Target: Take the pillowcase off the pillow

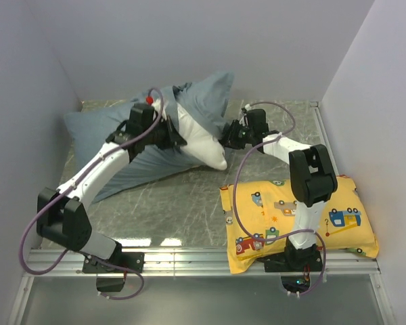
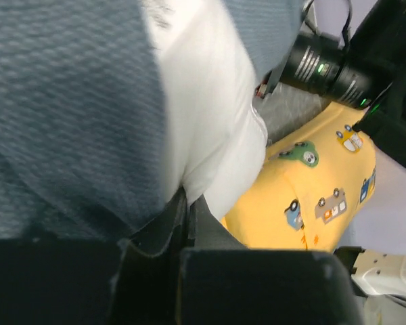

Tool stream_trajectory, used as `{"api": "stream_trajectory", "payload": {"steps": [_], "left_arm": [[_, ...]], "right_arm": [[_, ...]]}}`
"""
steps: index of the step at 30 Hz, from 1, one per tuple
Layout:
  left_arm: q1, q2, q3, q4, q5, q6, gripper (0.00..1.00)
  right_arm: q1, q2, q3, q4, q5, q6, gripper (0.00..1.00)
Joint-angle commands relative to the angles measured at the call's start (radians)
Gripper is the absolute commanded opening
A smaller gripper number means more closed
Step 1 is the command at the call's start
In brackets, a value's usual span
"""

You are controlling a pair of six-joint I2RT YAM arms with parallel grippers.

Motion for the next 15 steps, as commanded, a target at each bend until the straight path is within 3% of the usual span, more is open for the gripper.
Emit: {"api": "stream_trajectory", "payload": {"steps": [1,2,8,15], "left_arm": [[0.003,-0.088,-0.205,0.124,0.015,-0.058,0.00],[-0.005,-0.096,-0.292,0.189,0.000,-0.072,0.00],[-0.088,-0.066,-0.483,0.340,-0.143,-0.172,0.00],[-0.117,-0.039,-0.503,0.403,-0.208,-0.207,0.00]], "right_arm": [[-0.059,-0.010,0.043,0.038,0.026,-0.034,0.32],[-0.058,-0.015,0.041,0.038,0.022,-0.040,0.35],[-0.058,-0.076,0.031,-0.002,0.062,-0.089,0.53],[-0.055,-0.278,-0.058,-0.024,0.180,-0.114,0.61]]}}
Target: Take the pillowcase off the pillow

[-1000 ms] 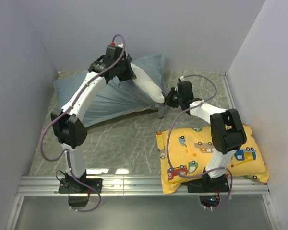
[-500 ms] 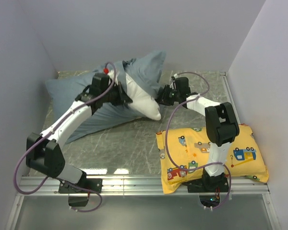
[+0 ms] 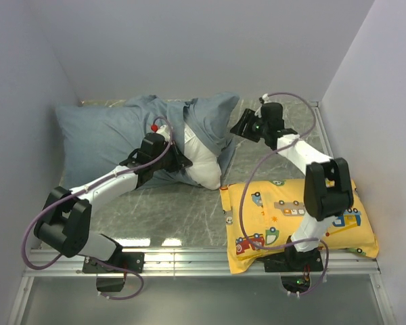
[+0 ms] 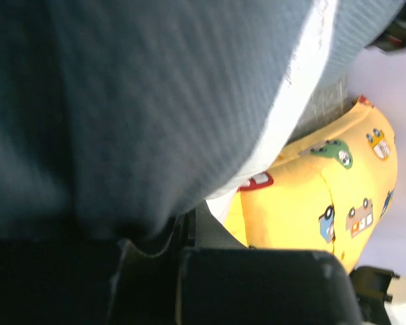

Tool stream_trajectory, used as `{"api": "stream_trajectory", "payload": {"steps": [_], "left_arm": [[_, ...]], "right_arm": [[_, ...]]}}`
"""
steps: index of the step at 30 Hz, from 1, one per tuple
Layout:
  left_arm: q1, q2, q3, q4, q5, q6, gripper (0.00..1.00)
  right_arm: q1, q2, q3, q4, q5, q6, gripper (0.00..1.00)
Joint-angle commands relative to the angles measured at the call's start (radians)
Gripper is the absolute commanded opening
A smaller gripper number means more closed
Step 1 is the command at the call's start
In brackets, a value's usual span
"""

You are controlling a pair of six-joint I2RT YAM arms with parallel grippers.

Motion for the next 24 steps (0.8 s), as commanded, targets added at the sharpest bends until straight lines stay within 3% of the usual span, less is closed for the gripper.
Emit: {"api": "stream_trajectory", "payload": {"steps": [1,4,8,18,21,22,24], "left_arm": [[-0.004,0.033,-0.013,-0.028,-0.084,-0.012,0.00],[-0.006,0.040,0.001,-0.032,-0.086,-0.003,0.00],[-0.009,0.048,0.017,-0.035,-0.077,0.003,0.00],[-0.015,-0.009,0.053,-0.104,-0.069,0.032,0.00],[-0.021,-0.036,0.056,-0.137,-0.072,0.042,0.00],[-0.024,-0.058,0.053,-0.148,-0.075,0.046,0.00],[-0.029,-0.099,0.046,-0.173,-0.081,0.052,0.00]], "right_arm": [[0.017,-0.183,-0.033,0.033,0.076,-0.054,0.63],[0.074,-0.263,-0.051,0.028,0.154,-0.118,0.68],[0.259,-0.265,-0.021,0.012,0.286,-0.292,0.77],[0.402,-0.102,0.090,-0.060,0.509,-0.398,0.78],[0.401,-0.059,0.168,-0.114,0.655,-0.384,0.64],[0.398,-0.042,0.194,-0.129,0.688,-0.375,0.47],[0.387,-0.039,0.214,-0.131,0.758,-0.356,0.26]]}}
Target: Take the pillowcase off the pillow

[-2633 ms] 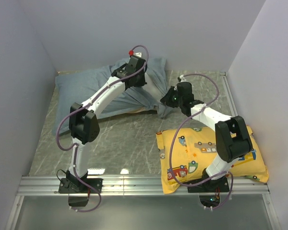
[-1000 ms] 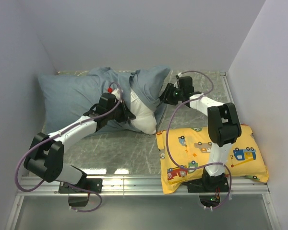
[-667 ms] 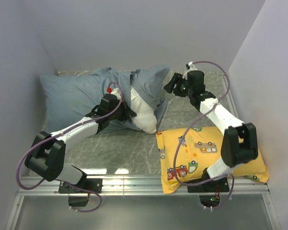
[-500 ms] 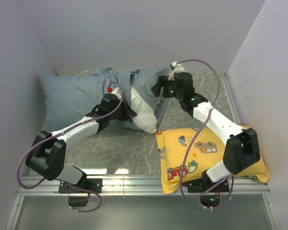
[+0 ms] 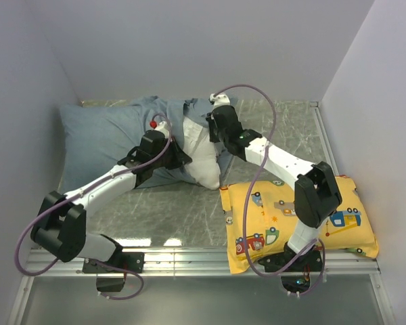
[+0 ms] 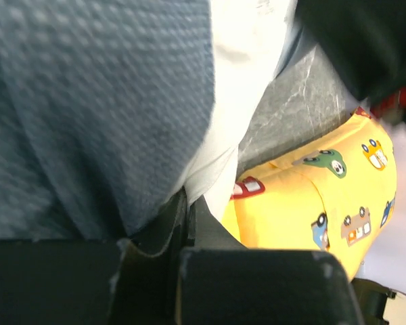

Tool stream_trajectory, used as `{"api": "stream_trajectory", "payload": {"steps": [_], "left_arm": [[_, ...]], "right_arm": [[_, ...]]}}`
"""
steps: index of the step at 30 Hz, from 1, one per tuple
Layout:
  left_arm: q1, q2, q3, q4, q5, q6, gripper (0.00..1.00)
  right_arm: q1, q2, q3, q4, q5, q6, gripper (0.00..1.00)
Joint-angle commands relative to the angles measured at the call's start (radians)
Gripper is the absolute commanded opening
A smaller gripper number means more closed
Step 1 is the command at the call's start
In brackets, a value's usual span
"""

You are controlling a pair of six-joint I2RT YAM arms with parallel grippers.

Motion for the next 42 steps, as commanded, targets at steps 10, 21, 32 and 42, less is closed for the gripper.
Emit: {"api": "stream_trajectory", "payload": {"steps": [10,21,32,42], "left_arm": [[-0.009,-0.279,-0.089,-0.222,-0.069,0.026,0.00],[-0.008,-0.465,-0.031,-0.309,-0.099,0.015,0.00],[-0.008,-0.342,0.129,-0.224,-0.172,0.003,0.00],[0.029,0.016,0.446,-0.101,-0.109,-0.046,0.00]], "right_arm": [[-0.220,0.185,0.328,-0.160,0.148,0.189,0.00],[-0.339,0.520,0.603,-0.257,-0.387,0.309,0.02],[-0.339,0.343,0.409,-0.043,-0.682,0.385,0.54],[-0.453,0.010,0.185,-0.026,-0.634,0.438,0.72]]}}
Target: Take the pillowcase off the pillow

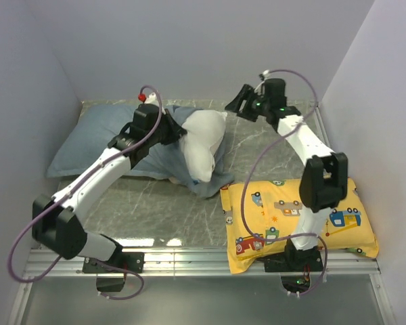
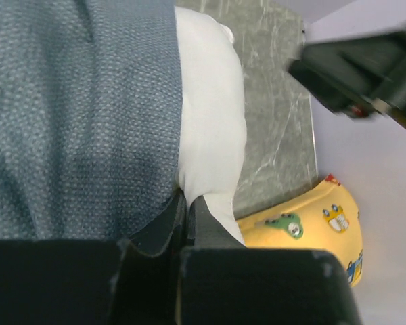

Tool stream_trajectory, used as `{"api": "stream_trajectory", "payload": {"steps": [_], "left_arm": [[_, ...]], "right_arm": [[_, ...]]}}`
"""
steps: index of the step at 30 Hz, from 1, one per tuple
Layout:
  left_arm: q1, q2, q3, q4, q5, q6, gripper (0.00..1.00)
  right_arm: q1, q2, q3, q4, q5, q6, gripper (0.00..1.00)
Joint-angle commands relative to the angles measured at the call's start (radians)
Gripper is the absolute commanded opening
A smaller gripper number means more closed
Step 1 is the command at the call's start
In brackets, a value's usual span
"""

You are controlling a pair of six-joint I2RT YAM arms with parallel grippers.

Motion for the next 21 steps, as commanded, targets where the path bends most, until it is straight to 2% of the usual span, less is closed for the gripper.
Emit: {"api": "stream_trajectory", "payload": {"steps": [1,5,9,13,16,21], "left_arm": [[0.004,0.064,0.130,0.177,0.054,-0.048,0.00],[-0.018,0.185,0.217,0.218,0.111,-0.081,0.00],[-0.048,0.318,0.343,0.184,0.115,-0.065,0.00],[-0.051,0.357,0.350,0.198,0.140,-0.073,0.00],[-0.051,0.357,0.331,0.204,0.138,-0.073,0.00],[-0.051,0.328,0.294,0.194,0.122,-0.056,0.00]], "right_arm": [[-0.039,-0.159,-0.073,0.058,0.012,0.020,0.73],[0.006,-0.266,-0.116,0.033,0.022,-0.048,0.76],[0.104,-0.308,-0.188,-0.008,0.149,-0.181,0.82],[0.185,-0.293,-0.259,0.002,0.233,-0.242,0.83],[0.221,-0.221,-0.270,-0.008,0.342,-0.247,0.83],[0.219,-0.176,-0.311,0.067,0.301,-0.218,0.83]]}}
